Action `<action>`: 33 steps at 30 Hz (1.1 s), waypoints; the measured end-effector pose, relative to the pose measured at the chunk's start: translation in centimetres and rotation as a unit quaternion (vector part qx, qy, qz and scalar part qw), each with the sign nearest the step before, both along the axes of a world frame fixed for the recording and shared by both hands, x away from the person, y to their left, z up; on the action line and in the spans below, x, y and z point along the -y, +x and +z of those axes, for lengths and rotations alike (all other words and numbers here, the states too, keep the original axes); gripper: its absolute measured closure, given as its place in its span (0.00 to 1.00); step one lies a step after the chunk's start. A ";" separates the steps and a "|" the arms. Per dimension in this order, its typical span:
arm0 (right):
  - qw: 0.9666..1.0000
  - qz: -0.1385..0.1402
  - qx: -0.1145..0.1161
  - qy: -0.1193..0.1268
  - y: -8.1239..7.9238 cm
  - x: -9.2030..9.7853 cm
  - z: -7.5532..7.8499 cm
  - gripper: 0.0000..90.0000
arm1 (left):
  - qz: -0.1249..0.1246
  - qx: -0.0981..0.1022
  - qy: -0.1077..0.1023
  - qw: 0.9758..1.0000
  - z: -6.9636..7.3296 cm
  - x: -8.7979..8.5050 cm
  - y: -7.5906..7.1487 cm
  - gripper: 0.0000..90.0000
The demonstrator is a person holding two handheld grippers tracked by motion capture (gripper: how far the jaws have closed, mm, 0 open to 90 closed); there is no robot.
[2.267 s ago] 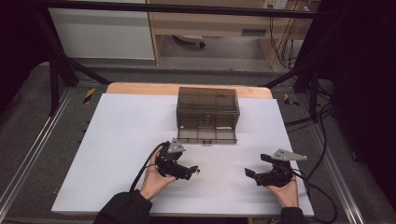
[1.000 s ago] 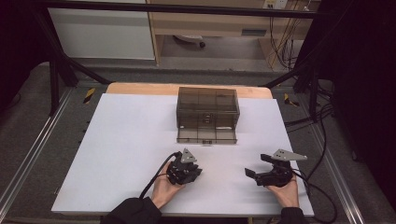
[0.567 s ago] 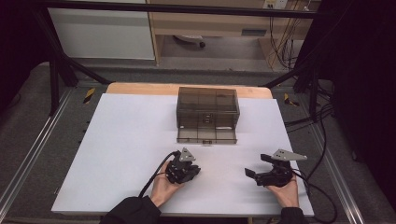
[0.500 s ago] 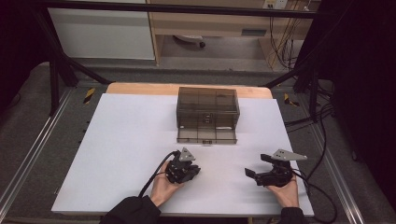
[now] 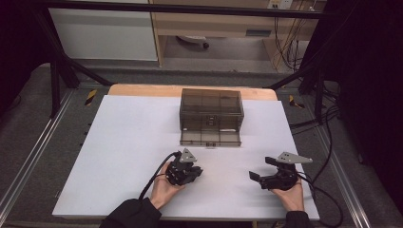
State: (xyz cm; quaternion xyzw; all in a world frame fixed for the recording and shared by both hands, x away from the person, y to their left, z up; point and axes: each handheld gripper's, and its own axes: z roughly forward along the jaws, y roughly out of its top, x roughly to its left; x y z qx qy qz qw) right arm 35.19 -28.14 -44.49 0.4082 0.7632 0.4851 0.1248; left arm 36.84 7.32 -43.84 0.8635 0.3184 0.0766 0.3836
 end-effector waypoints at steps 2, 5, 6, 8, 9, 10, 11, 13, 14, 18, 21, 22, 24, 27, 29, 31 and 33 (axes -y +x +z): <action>1.000 0.000 0.000 0.000 0.0 0.0 0.0 0.01 | -0.001 0.000 0.002 1.000 0.1 -0.1 0.1 0.91; 1.000 0.000 0.000 0.000 0.0 0.0 0.0 0.01 | 0.001 0.001 0.000 1.000 0.3 -0.4 0.1 0.91; 1.000 0.000 0.000 0.000 0.0 0.0 0.0 0.01 | 0.001 0.001 0.001 1.000 0.4 -0.5 0.2 0.91; 1.000 0.000 0.000 0.001 0.0 0.0 0.0 0.01 | 0.001 0.002 0.000 1.000 0.7 -0.7 0.3 0.91; 1.000 0.000 0.000 0.001 0.0 0.0 0.0 0.01 | 0.002 0.002 0.000 1.000 0.7 -0.7 0.3 0.91; 1.000 0.000 0.000 0.000 0.0 0.0 0.0 0.01 | 0.004 0.002 -0.002 1.000 0.8 -0.8 0.4 0.91; 1.000 0.000 -0.001 0.000 0.0 0.0 0.0 0.01 | 0.005 0.003 -0.001 1.000 0.9 -1.0 0.4 0.91; 1.000 0.000 -0.001 0.000 0.0 0.0 0.0 0.01 | 0.006 0.002 -0.001 1.000 1.1 -1.1 0.5 0.91; 1.000 0.000 0.000 0.000 0.0 0.0 0.0 0.01 | 0.008 0.002 -0.003 1.000 1.1 -1.2 0.6 0.91; 1.000 -0.001 0.000 0.001 0.0 0.0 0.0 0.01 | 0.015 0.001 -0.007 1.000 1.5 -1.6 0.9 0.91; 1.000 0.000 0.000 0.000 0.0 0.0 0.0 0.01 | 0.016 0.001 -0.007 1.000 1.8 -1.9 1.1 0.92; 1.000 0.000 0.000 0.000 0.0 0.0 0.0 0.01 | 0.018 0.001 -0.009 1.000 1.9 -2.0 1.1 0.92; 1.000 0.000 0.000 0.000 0.0 0.0 0.0 0.01 | 0.018 0.001 -0.009 1.000 2.1 -2.1 1.3 0.92; 1.000 0.000 0.000 0.000 0.0 0.0 0.0 0.01 | 0.019 0.003 -0.009 1.000 2.4 -2.3 1.5 0.92; 1.000 0.000 0.000 0.000 0.0 0.0 0.0 0.01 | 0.021 0.003 -0.012 1.000 2.7 -2.5 1.6 0.92; 1.000 0.000 -0.001 0.000 0.0 0.0 0.0 0.01 | 0.023 0.007 -0.011 1.000 3.1 -2.7 1.7 0.92; 1.000 0.000 0.000 -0.001 0.0 0.0 0.0 0.01 | 0.025 0.008 -0.013 1.000 3.3 -2.9 1.8 0.92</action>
